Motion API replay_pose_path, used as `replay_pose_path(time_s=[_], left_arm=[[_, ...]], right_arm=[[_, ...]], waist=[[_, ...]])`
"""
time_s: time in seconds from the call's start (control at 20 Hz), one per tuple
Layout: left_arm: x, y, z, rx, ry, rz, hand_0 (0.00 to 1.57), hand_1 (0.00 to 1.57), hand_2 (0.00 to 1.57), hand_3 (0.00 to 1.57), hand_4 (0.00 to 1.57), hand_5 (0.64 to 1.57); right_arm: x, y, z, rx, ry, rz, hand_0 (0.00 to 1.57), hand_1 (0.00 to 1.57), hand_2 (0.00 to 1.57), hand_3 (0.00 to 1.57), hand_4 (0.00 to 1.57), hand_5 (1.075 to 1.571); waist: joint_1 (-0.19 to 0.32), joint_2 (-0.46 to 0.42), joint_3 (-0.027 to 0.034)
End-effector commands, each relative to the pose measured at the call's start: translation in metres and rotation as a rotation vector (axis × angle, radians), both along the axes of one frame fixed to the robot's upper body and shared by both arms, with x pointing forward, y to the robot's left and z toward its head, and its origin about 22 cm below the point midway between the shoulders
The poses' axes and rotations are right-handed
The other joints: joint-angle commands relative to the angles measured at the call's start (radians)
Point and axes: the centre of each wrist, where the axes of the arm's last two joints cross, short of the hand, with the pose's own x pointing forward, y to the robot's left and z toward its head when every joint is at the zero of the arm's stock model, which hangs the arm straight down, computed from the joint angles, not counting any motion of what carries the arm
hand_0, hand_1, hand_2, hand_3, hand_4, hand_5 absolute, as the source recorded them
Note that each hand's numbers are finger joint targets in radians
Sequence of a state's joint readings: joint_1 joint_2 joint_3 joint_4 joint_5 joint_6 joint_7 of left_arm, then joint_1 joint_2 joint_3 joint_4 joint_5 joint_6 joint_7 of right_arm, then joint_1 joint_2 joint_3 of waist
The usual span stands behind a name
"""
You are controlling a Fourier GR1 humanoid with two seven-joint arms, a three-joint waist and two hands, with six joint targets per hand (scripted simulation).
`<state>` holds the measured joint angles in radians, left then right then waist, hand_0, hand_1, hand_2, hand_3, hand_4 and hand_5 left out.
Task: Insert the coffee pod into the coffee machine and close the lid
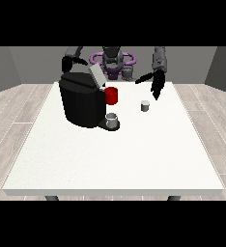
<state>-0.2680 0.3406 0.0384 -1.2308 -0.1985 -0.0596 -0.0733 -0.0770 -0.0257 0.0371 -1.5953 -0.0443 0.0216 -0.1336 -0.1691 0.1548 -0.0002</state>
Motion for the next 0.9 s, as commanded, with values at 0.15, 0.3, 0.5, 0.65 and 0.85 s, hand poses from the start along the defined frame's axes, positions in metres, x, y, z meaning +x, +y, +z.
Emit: replay_pose_path(time_s=[0.15, 0.3, 0.5, 0.65, 0.85], left_arm=[[0.027, 0.039, 0.015, 0.203, 0.020, 0.054, 0.00, 0.00, 0.00, 0.00, 0.00, 1.571], [0.036, 0.049, 0.021, 0.253, -0.024, 0.017, 0.00, 0.00, 0.00, 0.00, 0.00, 1.571], [0.049, 0.053, 0.023, 0.278, 0.105, 0.028, 0.00, 0.00, 0.00, 0.00, 0.00, 1.571], [0.052, 0.073, 0.034, 0.297, 0.101, 0.043, 0.00, 0.00, 0.00, 0.00, 0.00, 1.571], [0.062, 0.048, 0.022, 0.353, 0.141, -0.022, 0.00, 0.00, 0.00, 0.00, 0.00, 1.571]], right_arm=[[0.007, 0.003, 0.014, 0.000, -0.080, 0.046, 0.00, 0.00, 0.00, 0.00, 0.40, 1.571], [0.018, 0.012, 0.023, -0.020, -0.118, -0.021, 0.00, 0.00, 0.00, 0.00, 0.41, 1.571], [0.017, 0.020, 0.020, -0.036, -0.054, 0.020, 0.00, 0.00, 0.00, 0.00, 0.49, 1.571], [0.024, -0.003, 0.021, -0.046, -0.064, -0.022, 0.00, 0.00, 0.00, 0.00, 0.51, 1.571], [0.025, 0.008, 0.003, -0.030, -0.065, -0.045, 0.00, 0.00, 0.00, 0.00, 0.51, 1.571]], waist=[[-0.057, 0.093, -0.0001], [-0.038, 0.175, -0.0005], [-0.043, 0.145, -0.0002], [-0.043, 0.183, -0.0003], [-0.038, 0.186, -0.0001]])
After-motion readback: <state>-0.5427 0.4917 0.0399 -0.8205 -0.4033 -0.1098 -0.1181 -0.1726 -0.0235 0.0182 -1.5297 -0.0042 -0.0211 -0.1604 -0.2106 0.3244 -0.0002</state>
